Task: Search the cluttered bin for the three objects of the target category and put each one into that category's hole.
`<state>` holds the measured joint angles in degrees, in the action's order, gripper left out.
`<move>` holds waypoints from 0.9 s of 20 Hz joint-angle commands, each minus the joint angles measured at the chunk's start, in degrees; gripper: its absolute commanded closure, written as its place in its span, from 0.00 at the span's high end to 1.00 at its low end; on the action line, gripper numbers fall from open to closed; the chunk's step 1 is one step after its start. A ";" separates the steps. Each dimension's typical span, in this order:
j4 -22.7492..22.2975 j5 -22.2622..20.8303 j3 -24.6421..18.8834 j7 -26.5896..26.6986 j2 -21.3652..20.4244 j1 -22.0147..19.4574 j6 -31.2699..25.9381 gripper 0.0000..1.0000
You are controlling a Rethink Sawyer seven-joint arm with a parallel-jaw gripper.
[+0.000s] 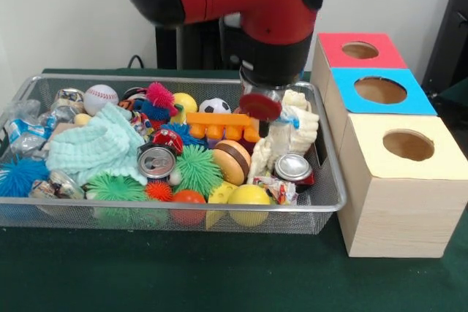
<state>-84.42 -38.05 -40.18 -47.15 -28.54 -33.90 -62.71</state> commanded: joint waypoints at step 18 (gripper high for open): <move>-10.69 11.61 2.50 -13.84 -10.47 7.23 10.44 0.00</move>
<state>-89.25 -28.67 -40.17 -47.17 -37.59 -28.33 -55.51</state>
